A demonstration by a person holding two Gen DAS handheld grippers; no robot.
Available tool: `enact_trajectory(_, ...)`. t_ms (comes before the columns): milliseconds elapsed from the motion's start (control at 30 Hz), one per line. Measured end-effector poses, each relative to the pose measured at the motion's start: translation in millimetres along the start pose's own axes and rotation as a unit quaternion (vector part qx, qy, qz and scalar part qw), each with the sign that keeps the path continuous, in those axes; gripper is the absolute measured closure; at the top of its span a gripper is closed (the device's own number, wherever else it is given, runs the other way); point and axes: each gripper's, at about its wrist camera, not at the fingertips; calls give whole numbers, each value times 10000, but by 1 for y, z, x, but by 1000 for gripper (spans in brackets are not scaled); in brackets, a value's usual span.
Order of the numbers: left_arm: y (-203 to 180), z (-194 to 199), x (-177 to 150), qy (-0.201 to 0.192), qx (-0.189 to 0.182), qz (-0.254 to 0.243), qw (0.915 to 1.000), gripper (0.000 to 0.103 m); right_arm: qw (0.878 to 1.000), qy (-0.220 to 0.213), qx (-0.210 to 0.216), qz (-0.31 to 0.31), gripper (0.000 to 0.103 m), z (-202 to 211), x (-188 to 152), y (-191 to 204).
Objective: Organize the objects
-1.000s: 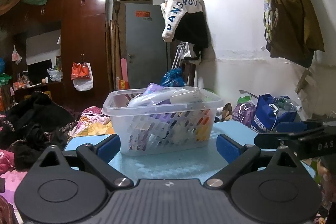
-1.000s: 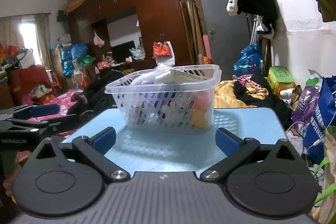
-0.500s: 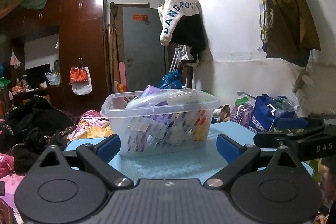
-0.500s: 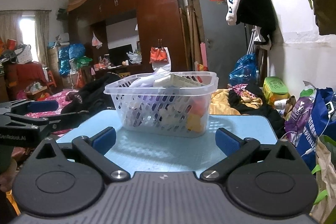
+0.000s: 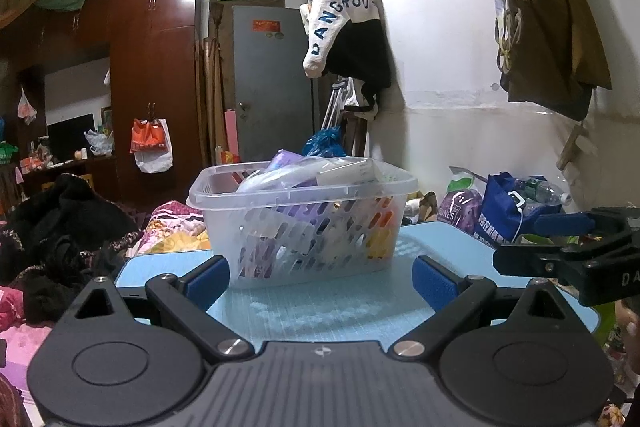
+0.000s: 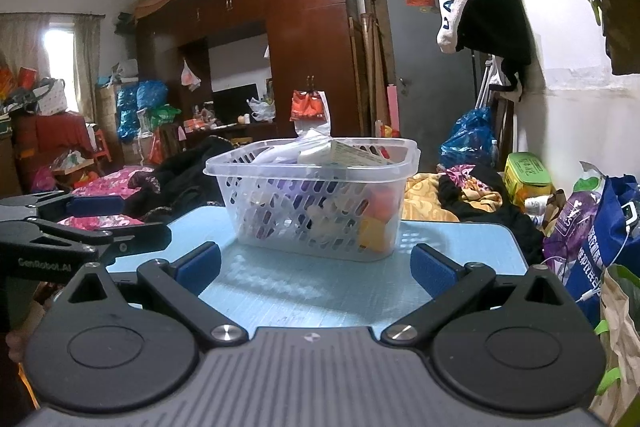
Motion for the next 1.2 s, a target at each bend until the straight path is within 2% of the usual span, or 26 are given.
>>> enact_trajectory(1200, -10, -5, -4, -64, -46, -18, 10000, 4, 10000, 16, 52, 32, 0, -4, -5, 0)
Point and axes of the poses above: each gripper's, at about its wrist camera, not at the fingertips, and z roughly against the way its jaws point, y to its left, x to its top, and after that the axes turned 9 degrees about -x, right-handed
